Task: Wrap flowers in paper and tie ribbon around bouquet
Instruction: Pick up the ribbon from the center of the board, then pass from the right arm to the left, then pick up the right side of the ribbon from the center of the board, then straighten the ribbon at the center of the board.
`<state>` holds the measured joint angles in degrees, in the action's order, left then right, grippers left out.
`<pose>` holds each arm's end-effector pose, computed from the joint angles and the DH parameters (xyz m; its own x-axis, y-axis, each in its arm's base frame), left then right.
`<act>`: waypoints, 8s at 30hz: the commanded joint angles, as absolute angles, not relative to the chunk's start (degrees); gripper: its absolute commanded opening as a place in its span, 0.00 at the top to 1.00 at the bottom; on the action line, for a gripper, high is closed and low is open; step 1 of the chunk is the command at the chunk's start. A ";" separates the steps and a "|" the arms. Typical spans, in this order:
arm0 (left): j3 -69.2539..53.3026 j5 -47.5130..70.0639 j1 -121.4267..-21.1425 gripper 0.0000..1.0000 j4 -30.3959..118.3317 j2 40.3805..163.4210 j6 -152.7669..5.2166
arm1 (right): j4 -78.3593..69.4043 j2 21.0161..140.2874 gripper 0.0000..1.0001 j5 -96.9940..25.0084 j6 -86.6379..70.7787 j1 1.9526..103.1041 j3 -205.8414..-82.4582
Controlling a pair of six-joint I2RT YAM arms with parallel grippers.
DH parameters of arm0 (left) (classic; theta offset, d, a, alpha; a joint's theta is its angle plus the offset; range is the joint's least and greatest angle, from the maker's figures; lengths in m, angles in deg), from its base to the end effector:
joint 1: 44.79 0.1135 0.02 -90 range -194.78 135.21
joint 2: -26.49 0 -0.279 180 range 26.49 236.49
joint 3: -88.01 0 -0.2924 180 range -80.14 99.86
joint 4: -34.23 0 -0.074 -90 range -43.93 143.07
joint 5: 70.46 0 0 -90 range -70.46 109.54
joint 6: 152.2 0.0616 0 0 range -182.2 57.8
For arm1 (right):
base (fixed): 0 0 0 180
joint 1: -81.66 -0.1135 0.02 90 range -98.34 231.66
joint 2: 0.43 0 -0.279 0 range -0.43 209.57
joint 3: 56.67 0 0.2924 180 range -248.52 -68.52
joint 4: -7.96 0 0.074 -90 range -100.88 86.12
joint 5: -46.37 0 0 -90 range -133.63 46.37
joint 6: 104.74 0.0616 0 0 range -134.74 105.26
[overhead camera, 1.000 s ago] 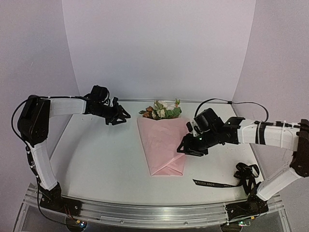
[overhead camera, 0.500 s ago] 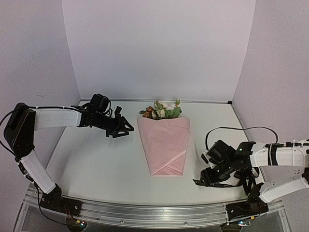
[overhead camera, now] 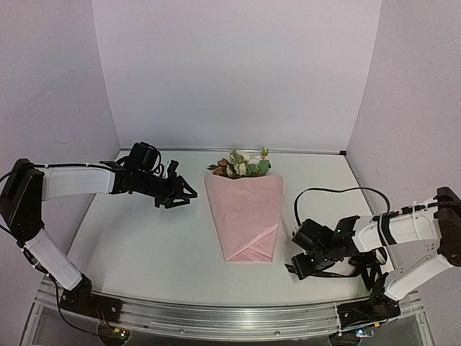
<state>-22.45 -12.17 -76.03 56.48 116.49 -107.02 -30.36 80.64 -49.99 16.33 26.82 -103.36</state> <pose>0.3140 -0.2283 0.2046 -0.9551 -0.1220 -0.2699 0.1384 0.6218 -0.7708 0.1543 0.2072 0.0949 -0.8805 -0.3593 -0.3093 -0.3960 0.9161 0.0629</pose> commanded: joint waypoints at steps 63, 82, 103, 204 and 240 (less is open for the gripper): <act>-23.71 -13.12 -76.95 0.61 53.34 111.60 -108.35 | -60.83 69.30 0.45 -67.38 92.93 22.15 -97.15; -26.05 -14.75 -79.04 0.59 46.72 109.36 -110.24 | -48.86 67.43 1.00 -70.62 80.31 26.32 -95.56; -19.00 -8.55 -98.47 0.29 34.53 114.11 -79.96 | -41.94 68.93 1.00 -54.65 54.34 26.40 -129.79; 10.44 28.09 -87.94 1.00 69.74 110.36 -84.63 | -36.37 95.56 0.53 -50.54 20.52 45.53 -118.39; -13.55 79.17 -87.73 1.00 86.71 80.93 -99.39 | -74.78 63.80 1.00 -71.99 19.27 66.57 -135.16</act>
